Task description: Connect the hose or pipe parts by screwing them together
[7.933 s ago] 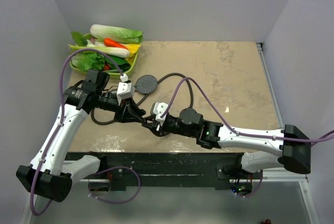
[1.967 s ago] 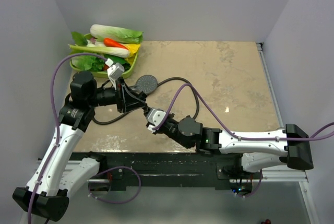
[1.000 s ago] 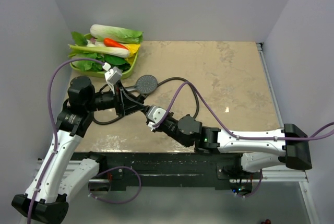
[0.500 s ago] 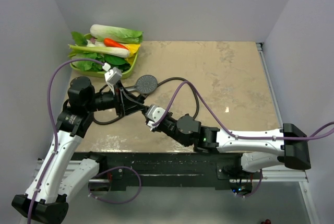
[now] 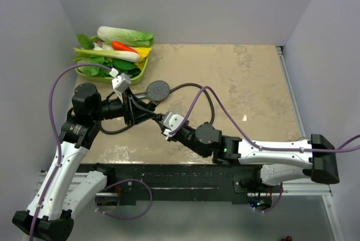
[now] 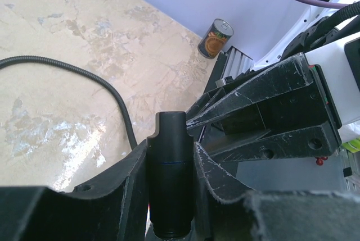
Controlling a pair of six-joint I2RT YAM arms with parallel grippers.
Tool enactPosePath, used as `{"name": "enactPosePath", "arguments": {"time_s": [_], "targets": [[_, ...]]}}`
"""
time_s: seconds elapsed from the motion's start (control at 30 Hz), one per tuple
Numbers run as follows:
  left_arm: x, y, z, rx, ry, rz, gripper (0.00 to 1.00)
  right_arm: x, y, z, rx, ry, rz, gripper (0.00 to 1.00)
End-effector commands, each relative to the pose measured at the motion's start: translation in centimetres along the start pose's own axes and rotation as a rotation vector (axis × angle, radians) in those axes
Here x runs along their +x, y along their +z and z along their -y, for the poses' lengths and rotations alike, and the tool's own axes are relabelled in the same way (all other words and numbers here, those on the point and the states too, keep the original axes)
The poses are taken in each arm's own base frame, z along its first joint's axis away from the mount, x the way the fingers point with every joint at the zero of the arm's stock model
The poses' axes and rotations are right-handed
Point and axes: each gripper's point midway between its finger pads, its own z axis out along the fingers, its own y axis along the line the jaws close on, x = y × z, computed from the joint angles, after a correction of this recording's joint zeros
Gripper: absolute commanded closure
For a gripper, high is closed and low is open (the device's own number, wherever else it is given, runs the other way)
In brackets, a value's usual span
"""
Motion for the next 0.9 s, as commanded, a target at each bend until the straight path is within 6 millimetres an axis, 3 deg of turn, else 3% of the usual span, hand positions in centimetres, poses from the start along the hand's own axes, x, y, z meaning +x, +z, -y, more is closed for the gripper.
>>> {"name": "enactPosePath", "arguments": {"time_s": [0.0, 0.27, 0.87], "targets": [[-0.7, -0.1, 0.3, 0.004, 0.043, 0.019, 1.0, -5.1, -0.4, 1.0, 0.005, 0.089, 0.163, 1.0], [-1.0, -0.1, 0.5, 0.004, 0.053, 0.024, 1.0, -4.9, 0.2, -0.2, -0.037, 0.095, 0.156, 1.0], [-1.3, -0.1, 0.7, 0.011, 0.06, 0.028, 1.0, -6.4, 1.1, -0.2, -0.026, 0.122, 0.206, 1.0]]}}
